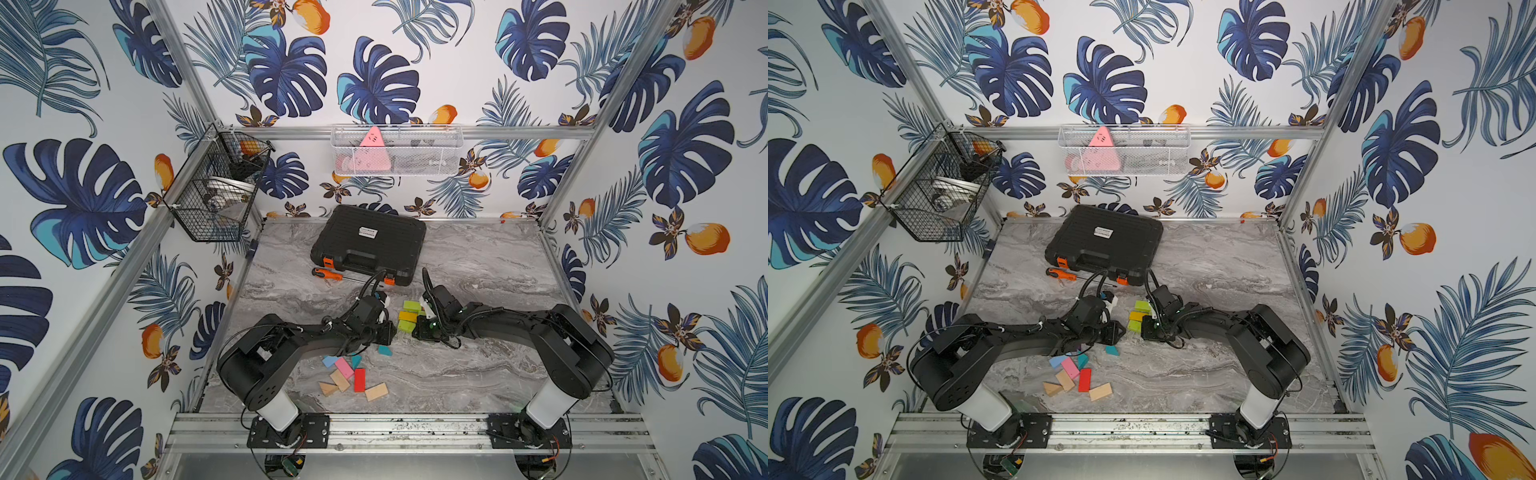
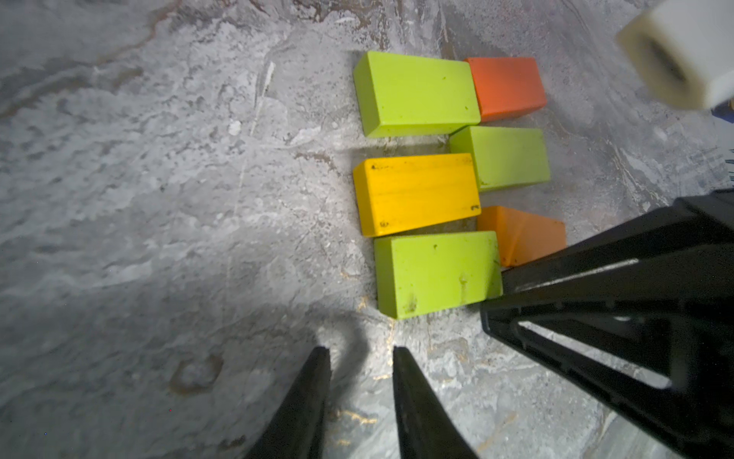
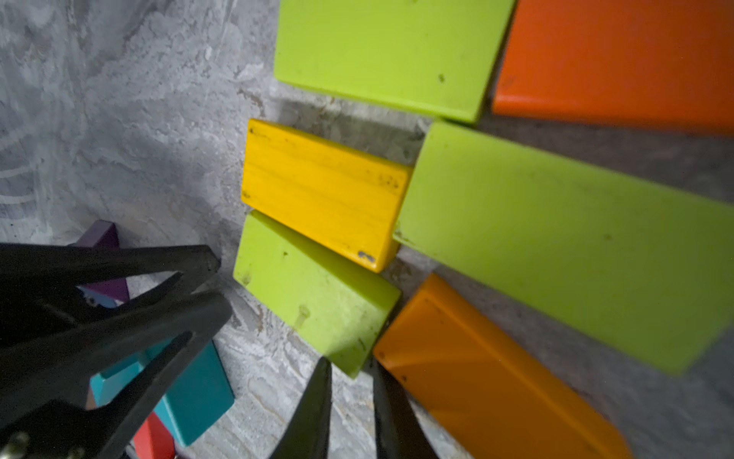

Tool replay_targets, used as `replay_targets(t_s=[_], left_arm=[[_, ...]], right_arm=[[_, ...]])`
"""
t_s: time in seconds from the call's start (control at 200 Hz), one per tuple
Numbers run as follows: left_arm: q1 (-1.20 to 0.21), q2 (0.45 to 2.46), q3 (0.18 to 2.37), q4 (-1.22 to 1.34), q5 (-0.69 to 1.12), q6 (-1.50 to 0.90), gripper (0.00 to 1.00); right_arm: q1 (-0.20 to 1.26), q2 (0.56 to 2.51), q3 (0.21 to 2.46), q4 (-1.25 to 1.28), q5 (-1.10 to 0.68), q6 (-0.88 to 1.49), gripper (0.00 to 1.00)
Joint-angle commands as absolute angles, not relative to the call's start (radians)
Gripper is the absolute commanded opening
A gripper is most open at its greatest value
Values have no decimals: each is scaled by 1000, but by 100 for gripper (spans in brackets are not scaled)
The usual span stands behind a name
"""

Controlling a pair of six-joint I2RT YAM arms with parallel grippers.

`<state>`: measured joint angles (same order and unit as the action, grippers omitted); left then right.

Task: Assemble a piece of candy with building blocks
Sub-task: Assemble the building block at the center of the board.

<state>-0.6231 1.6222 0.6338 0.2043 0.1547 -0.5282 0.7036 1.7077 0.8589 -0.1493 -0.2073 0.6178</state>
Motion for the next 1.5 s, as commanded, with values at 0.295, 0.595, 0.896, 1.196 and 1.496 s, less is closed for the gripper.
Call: replay_targets(t_s=[0.295, 0.595, 0.896, 1.196, 1.496], left_arm=[[-629, 1635, 617, 44, 141, -551, 34], [-630, 1629, 627, 38, 144, -543, 34], [-630, 1623, 627, 33, 139, -541, 33], [-630, 1632, 626, 43, 143, -546, 34], [-636, 1632, 637, 28, 136, -543, 34]], right_arm=[[694, 1714, 874, -192, -166, 608, 23], [687, 1596, 873, -213, -222, 559, 29], [547, 1465, 776, -335, -231, 503, 35], [549, 1466, 709, -360, -251, 451, 46], [548, 1583, 771, -348, -227, 452, 40]])
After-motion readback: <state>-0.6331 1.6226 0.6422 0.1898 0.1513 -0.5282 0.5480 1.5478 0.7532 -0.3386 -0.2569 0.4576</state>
